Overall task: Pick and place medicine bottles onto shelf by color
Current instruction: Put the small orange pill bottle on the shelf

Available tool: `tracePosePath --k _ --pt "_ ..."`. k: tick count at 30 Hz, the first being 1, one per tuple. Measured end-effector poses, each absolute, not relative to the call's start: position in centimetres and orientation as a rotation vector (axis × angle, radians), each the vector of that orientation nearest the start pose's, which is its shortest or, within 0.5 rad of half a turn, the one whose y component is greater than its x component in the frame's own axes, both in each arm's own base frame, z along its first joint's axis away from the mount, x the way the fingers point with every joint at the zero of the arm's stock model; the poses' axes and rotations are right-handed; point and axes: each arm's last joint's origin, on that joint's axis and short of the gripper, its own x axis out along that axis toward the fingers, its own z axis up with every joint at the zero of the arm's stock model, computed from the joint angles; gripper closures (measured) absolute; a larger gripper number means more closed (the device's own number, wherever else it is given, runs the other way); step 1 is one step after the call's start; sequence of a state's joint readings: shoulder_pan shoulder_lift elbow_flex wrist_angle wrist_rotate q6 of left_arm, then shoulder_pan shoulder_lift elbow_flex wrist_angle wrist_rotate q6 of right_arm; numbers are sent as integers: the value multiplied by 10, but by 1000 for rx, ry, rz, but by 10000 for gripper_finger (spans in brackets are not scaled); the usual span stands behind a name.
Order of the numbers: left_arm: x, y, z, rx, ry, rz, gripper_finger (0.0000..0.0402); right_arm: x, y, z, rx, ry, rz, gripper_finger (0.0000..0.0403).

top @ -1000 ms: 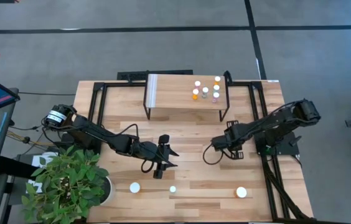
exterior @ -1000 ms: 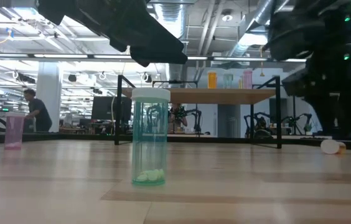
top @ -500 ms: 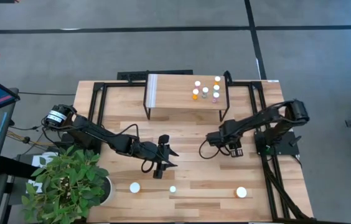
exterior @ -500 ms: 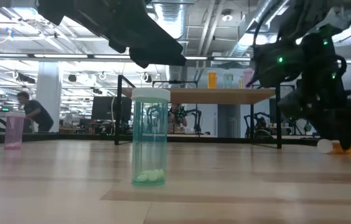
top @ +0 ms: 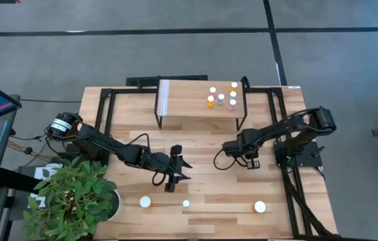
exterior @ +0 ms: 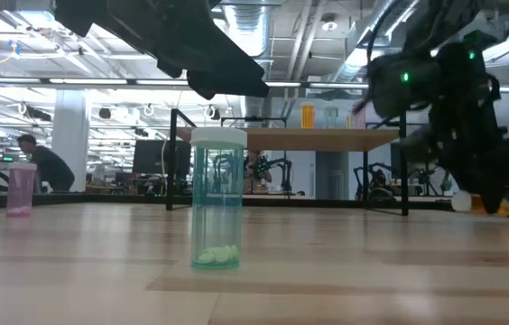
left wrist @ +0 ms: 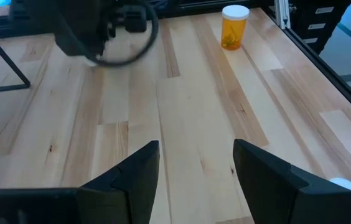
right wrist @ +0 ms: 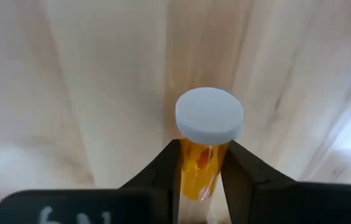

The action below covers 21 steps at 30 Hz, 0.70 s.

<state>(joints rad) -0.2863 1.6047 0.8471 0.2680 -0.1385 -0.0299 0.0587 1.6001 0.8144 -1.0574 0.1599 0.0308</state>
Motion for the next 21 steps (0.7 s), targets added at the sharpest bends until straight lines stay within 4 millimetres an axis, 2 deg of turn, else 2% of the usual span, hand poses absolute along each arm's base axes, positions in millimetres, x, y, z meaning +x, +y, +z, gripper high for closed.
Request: tracePosePath --k 6,16,21 --pt "321 -90 198 72 473 -138 207 216 12 182 -93 1596 -107 291" --pt "324 -90 203 89 417 -131 207 222 29 267 18 785 21 277" --pt "327 -87 209 96 350 -90 207 226 38 297 -8 484 89 279"
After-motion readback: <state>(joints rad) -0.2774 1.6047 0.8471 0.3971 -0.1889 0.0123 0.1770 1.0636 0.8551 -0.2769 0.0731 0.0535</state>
